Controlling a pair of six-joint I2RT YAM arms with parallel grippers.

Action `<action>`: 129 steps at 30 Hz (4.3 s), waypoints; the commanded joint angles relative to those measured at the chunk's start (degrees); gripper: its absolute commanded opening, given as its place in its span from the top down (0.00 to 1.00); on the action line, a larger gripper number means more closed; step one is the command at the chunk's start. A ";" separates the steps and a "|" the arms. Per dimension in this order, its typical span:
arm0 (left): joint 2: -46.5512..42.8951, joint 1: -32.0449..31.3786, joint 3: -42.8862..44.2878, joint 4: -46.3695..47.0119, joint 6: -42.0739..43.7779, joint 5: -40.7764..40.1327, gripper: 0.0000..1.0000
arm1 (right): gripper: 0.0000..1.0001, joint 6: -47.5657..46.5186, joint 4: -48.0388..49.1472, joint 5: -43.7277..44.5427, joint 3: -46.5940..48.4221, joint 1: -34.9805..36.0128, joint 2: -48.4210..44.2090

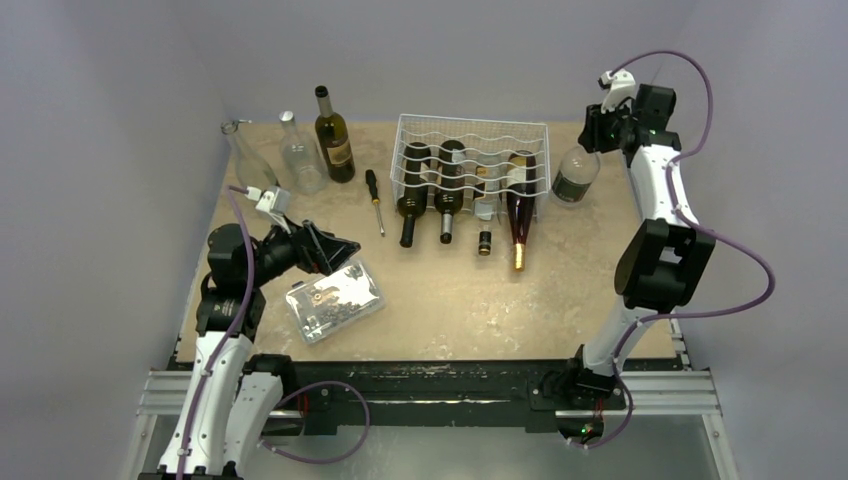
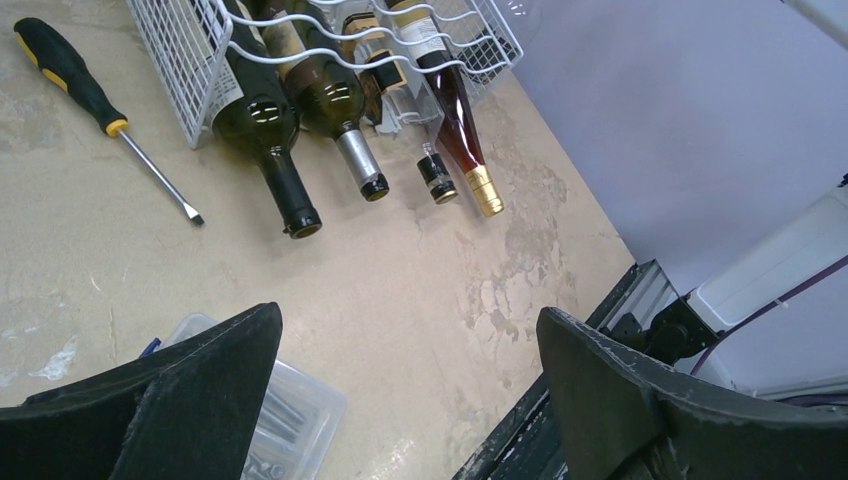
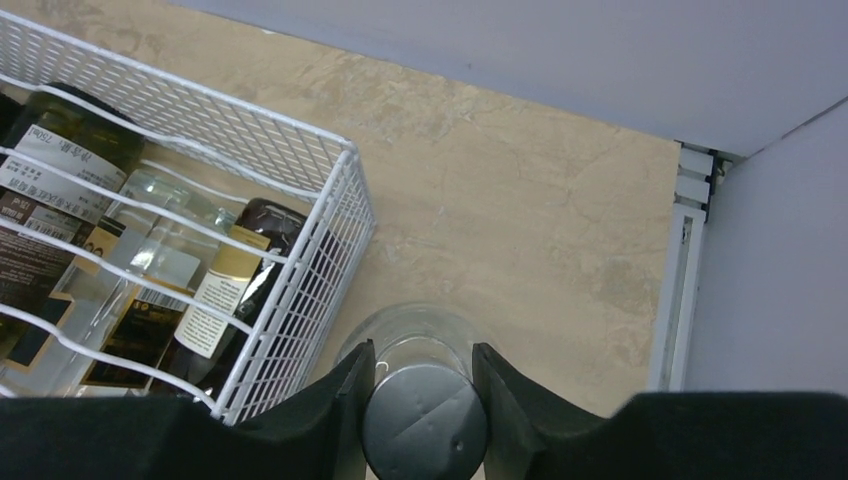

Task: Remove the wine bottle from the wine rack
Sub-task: Place the wine bottle at the center of the board, then pick up the wine bottle from the wine rack.

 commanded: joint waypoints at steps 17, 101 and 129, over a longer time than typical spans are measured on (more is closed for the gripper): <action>2.59 -0.93 0.11 2.61 -1.04 2.25 0.00 | 0.03 4.75 6.50 -12.84 -12.65 -0.21 -26.40; 75.64 -28.82 35.53 5.22 3.08 -38.37 0.62 | 0.01 3.30 4.00 -35.24 -41.71 -0.21 -45.23; 57.54 -30.41 20.35 10.71 -1.55 -43.20 1.00 | 0.01 3.06 4.04 -34.37 -41.79 -0.21 -45.26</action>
